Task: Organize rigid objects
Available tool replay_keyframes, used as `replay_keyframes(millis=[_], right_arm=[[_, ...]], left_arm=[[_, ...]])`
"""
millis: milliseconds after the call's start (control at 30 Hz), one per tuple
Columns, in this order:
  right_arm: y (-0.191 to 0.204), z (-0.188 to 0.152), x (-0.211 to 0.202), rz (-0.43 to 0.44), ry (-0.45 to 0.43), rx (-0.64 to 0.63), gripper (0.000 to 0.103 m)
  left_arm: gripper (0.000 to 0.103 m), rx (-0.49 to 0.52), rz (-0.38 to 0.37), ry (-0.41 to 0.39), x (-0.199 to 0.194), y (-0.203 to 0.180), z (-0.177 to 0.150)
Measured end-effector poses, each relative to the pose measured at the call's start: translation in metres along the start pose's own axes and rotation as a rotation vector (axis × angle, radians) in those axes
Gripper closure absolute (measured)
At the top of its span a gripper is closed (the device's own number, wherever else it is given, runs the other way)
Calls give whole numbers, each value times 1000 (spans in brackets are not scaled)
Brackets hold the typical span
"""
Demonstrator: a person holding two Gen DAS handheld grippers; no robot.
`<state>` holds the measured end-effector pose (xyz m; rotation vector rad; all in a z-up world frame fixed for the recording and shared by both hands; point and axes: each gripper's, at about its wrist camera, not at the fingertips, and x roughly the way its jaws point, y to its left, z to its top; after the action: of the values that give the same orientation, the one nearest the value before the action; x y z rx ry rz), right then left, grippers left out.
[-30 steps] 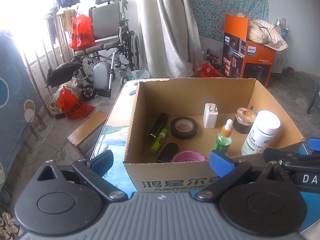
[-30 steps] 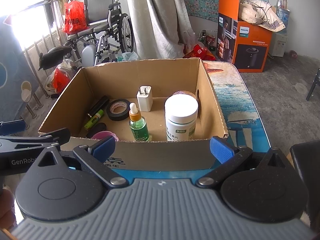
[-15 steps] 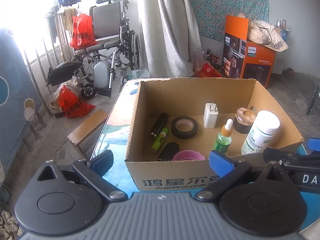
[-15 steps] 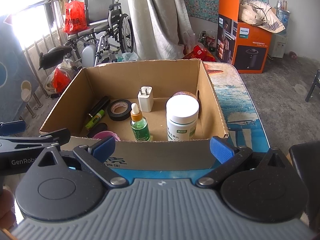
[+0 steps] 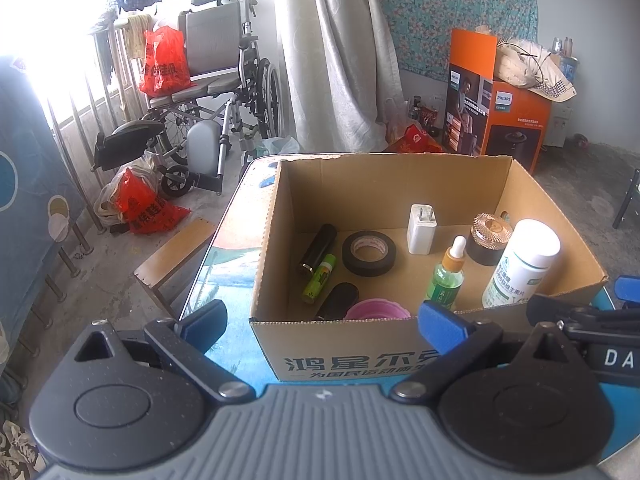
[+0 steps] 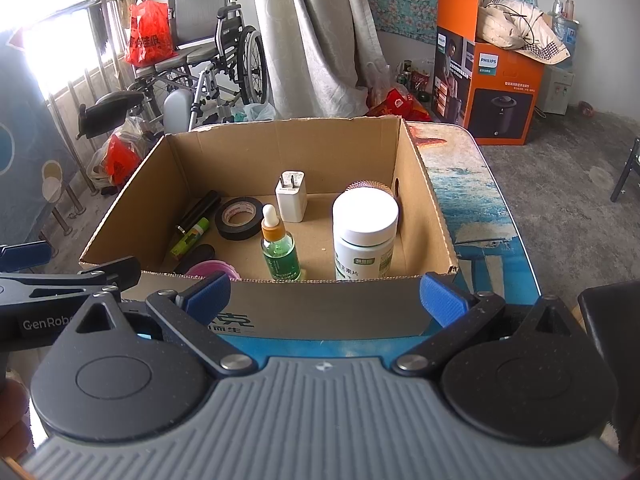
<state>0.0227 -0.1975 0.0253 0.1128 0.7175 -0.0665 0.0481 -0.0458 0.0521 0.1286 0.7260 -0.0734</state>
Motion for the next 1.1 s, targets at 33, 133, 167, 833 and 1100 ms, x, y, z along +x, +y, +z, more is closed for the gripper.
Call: replay_keyframes(millis=[33, 133, 167, 833, 1100], right_arm=[[0, 0, 0, 0, 1, 1, 1], [1, -2, 0, 0, 2, 1, 1], [1, -2, 0, -1, 2, 1, 1], [0, -5, -1, 0, 5, 5, 1], [-1, -6, -1, 0, 6, 5, 1]], left_arm=[[1, 0, 0, 0, 0, 0, 0], [1, 0, 0, 1, 0, 0, 0], [1, -1, 0, 2, 0, 0, 0], [1, -1, 1, 3, -1, -1, -1], [1, -1, 0, 4, -1, 0, 0]])
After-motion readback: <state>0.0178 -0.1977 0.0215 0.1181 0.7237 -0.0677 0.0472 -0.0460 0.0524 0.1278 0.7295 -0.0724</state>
